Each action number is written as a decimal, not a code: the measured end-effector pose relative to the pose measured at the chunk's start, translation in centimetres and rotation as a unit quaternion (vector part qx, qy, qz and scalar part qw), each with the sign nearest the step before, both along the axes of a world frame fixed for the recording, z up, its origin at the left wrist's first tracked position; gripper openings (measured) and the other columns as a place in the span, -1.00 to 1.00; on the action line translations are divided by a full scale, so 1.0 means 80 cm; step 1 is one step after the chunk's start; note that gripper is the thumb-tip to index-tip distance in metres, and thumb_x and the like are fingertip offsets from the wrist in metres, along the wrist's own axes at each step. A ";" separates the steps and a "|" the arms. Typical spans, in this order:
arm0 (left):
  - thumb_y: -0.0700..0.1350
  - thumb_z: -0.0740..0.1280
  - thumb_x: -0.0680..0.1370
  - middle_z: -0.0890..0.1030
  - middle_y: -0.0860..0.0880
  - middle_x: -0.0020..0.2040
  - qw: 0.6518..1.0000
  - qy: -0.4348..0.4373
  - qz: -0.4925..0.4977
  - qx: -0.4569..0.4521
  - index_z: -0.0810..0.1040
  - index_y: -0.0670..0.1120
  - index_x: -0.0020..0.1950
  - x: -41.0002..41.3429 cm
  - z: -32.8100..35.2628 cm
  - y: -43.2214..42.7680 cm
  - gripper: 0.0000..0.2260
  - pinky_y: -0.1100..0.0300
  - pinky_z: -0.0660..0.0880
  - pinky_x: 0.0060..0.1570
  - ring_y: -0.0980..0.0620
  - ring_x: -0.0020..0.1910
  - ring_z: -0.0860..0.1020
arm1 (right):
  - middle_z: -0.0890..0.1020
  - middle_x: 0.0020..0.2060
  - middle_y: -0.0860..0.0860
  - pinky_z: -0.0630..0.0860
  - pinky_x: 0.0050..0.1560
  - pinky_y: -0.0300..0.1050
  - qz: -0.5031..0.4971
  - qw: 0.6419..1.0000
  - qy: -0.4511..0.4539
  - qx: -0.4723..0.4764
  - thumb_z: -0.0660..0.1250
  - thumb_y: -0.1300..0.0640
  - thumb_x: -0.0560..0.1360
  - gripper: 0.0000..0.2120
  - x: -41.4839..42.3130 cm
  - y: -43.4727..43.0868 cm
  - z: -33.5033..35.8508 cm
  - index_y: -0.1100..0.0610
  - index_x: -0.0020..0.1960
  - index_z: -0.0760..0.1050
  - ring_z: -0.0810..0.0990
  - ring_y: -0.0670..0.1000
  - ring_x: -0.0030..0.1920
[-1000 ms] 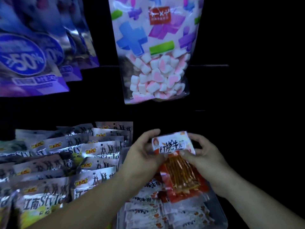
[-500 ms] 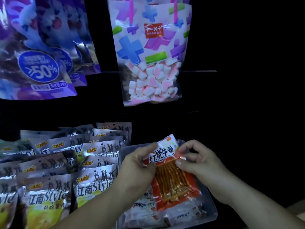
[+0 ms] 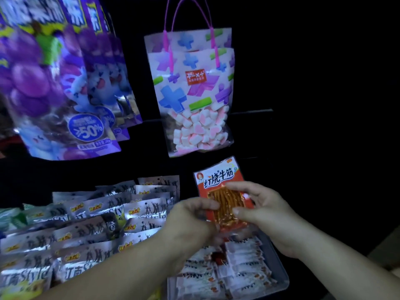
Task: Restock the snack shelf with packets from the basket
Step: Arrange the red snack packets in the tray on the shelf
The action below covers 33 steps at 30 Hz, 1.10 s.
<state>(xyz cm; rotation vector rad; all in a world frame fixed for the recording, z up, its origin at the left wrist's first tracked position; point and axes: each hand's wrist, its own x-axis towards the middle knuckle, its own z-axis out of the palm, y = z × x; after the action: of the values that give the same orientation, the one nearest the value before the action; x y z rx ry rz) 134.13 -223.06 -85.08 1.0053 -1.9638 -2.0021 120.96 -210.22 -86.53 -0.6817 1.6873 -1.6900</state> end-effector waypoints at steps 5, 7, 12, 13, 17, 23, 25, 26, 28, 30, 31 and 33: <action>-0.35 0.52 0.47 0.69 -0.09 0.05 0.993 -0.033 -0.076 -0.089 0.60 -0.06 0.25 0.014 0.030 0.016 -0.60 0.23 0.61 -0.23 0.04 -0.22 0.66 | 0.64 0.21 -0.02 0.70 -0.22 0.03 0.001 1.000 0.016 -0.020 0.28 0.62 0.49 -0.37 0.015 0.021 0.021 -0.02 0.28 0.61 0.75 0.08 -0.07; -0.12 0.57 0.41 0.60 0.03 0.20 0.966 -0.057 -0.096 -0.232 0.60 0.05 0.29 0.017 0.041 0.024 -0.54 0.16 0.65 -0.08 0.05 -0.03 0.66 | 0.62 0.20 -0.09 0.71 -0.20 0.08 -0.026 0.999 0.021 -0.019 0.24 0.62 0.51 -0.36 0.023 0.028 0.022 -0.04 0.28 0.61 0.76 0.00 -0.08; -0.09 0.48 0.56 0.69 0.06 0.03 0.994 0.077 0.000 -0.076 0.53 0.08 0.34 0.019 0.051 0.073 -0.64 0.31 0.59 -0.25 0.20 -0.17 0.69 | 0.72 0.16 -0.01 0.67 -0.02 -0.04 0.037 0.998 -0.002 -0.045 0.28 0.48 0.56 -0.53 0.042 0.047 0.034 0.01 0.28 0.63 0.72 -0.01 0.11; -0.14 0.48 0.56 0.71 0.06 0.01 0.993 0.104 0.015 -0.055 0.53 0.05 0.33 0.019 0.046 0.078 -0.64 0.29 0.61 -0.22 0.18 -0.14 0.70 | 0.73 0.13 0.04 0.64 0.10 0.03 0.067 0.997 -0.008 -0.040 0.31 0.39 0.53 -0.59 0.044 0.051 0.038 0.02 0.25 0.66 0.71 0.08 0.15; -0.32 0.37 0.61 0.73 -0.08 -0.03 0.989 0.133 0.056 -0.028 0.58 0.00 0.19 0.023 0.043 0.066 -0.74 0.05 0.64 -0.33 -0.06 -0.17 0.73 | 0.73 0.10 0.07 0.60 0.15 0.05 0.028 1.000 0.008 -0.011 0.32 0.36 0.52 -0.67 0.042 0.059 0.036 0.05 0.13 0.70 0.72 0.10 0.10; -0.32 0.29 0.64 0.72 -0.18 0.04 0.990 0.111 -0.038 0.080 0.69 0.02 0.11 0.028 0.048 0.045 -0.72 -0.11 0.63 -0.12 -0.14 -0.10 0.70 | 0.75 0.02 0.08 0.65 -0.19 -0.06 -0.068 0.995 -0.045 -0.058 0.42 0.31 0.55 -0.67 0.021 0.059 0.024 -0.02 0.21 0.61 0.75 0.13 -0.03; -0.36 0.34 0.60 0.72 -0.15 0.02 0.994 0.101 -0.046 0.013 0.65 0.01 0.15 0.027 0.042 0.036 -0.70 0.01 0.60 -0.15 -0.07 -0.12 0.69 | 0.75 -0.01 0.11 0.63 -0.16 0.03 -0.085 0.995 -0.029 -0.043 0.37 0.38 0.57 -0.65 0.017 0.055 0.020 0.02 0.22 0.59 0.75 0.17 -0.03; -0.37 0.39 0.57 0.73 -0.10 -0.01 0.994 0.098 -0.029 -0.034 0.60 0.01 0.17 0.026 0.039 0.032 -0.68 0.08 0.60 -0.18 -0.05 -0.13 0.70 | 0.75 -0.01 0.11 0.64 -0.10 0.07 -0.082 0.996 -0.011 -0.030 0.36 0.40 0.57 -0.63 0.016 0.052 0.016 0.00 0.23 0.58 0.73 0.18 0.01; -0.38 0.48 0.50 0.73 -0.02 -0.07 0.990 0.113 -0.002 -0.083 0.51 -0.03 0.14 0.027 0.039 0.028 -0.64 0.08 0.64 -0.20 -0.07 -0.15 0.71 | 0.74 0.07 0.10 0.61 0.16 0.25 -0.043 0.999 0.018 0.000 0.35 0.42 0.57 -0.54 0.017 0.050 0.011 -0.09 0.27 0.55 0.68 0.22 0.14; -0.39 0.47 0.51 0.70 0.07 -0.21 0.987 0.119 -0.029 -0.102 0.51 -0.07 0.10 0.027 0.040 0.028 -0.69 0.12 0.61 -0.25 0.03 -0.28 0.66 | 0.73 0.12 0.07 0.56 0.26 0.30 0.009 1.000 0.014 0.005 0.33 0.46 0.57 -0.43 0.019 0.050 0.013 -0.13 0.35 0.48 0.67 0.20 0.18; -0.39 0.44 0.53 0.66 0.12 -0.31 0.987 0.110 -0.047 -0.109 0.54 -0.07 0.12 0.028 0.040 0.029 -0.71 0.19 0.56 -0.32 0.12 -0.38 0.61 | 0.72 0.13 0.04 0.57 0.25 0.26 0.030 0.999 0.020 0.008 0.32 0.47 0.57 -0.38 0.021 0.049 0.015 -0.16 0.40 0.44 0.68 0.15 0.17; -0.39 0.41 0.56 0.64 0.17 -0.38 0.988 0.089 -0.052 -0.116 0.57 -0.05 0.23 0.028 0.041 0.030 -0.67 0.34 0.47 -0.41 0.22 -0.47 0.54 | 0.72 0.13 0.01 0.60 0.22 0.20 0.048 0.998 0.034 0.016 0.33 0.47 0.57 -0.34 0.022 0.048 0.018 -0.17 0.44 0.40 0.69 0.08 0.16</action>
<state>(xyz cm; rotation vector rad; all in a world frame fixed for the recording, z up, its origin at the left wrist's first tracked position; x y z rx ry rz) 136.40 -220.66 -81.79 0.6612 -2.1265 -1.7880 122.73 -206.36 -85.12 -0.8012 1.6973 -1.5873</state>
